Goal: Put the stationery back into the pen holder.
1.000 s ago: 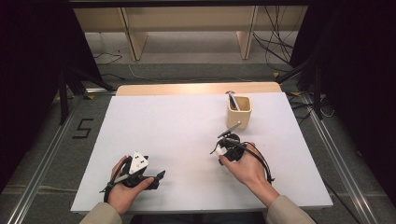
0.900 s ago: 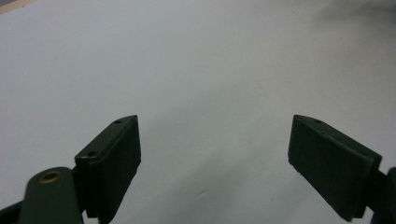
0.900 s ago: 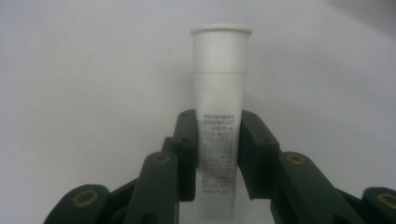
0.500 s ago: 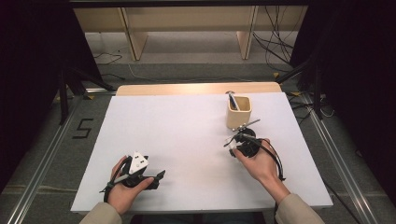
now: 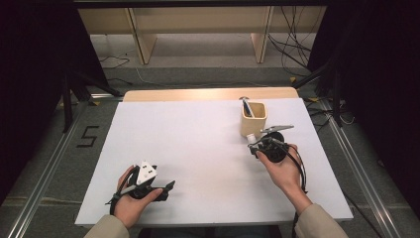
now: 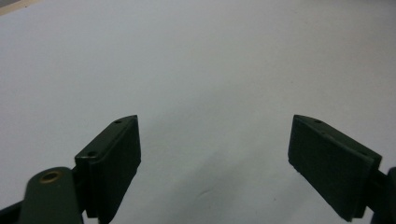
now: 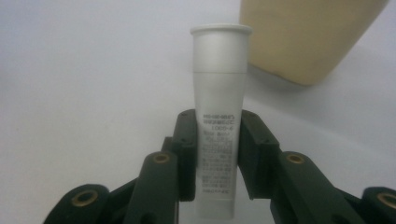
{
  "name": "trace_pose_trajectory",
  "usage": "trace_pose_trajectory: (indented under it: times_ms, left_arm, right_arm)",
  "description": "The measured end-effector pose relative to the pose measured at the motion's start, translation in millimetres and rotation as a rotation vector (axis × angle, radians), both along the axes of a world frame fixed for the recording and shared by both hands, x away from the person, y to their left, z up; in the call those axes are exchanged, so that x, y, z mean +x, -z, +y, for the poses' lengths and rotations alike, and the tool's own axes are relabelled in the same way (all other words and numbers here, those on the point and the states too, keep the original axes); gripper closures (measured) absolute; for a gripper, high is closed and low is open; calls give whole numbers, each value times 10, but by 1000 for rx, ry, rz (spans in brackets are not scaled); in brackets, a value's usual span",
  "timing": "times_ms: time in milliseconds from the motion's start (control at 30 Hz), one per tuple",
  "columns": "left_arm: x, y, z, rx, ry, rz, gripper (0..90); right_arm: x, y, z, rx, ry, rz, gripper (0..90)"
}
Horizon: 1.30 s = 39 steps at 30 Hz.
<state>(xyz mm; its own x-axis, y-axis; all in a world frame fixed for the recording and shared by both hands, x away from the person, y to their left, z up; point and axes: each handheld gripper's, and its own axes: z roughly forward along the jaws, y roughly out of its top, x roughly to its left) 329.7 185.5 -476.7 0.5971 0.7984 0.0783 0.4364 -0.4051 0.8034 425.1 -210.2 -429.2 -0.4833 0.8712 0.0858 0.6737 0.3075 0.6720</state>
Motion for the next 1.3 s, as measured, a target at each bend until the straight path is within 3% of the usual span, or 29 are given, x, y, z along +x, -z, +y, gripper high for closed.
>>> trace_pose_trajectory:
  times_ms: [367, 1300]
  left_arm:
    - [8, 2, 9, 0, -2, -2, 169]
    - [20, 8, 0, -2, -1, -6, 169]
  right_arm:
    - [25, -61, -105, 48, 43, -81, 705]
    - [63, -128, -163, 102, 66, -132, 706]
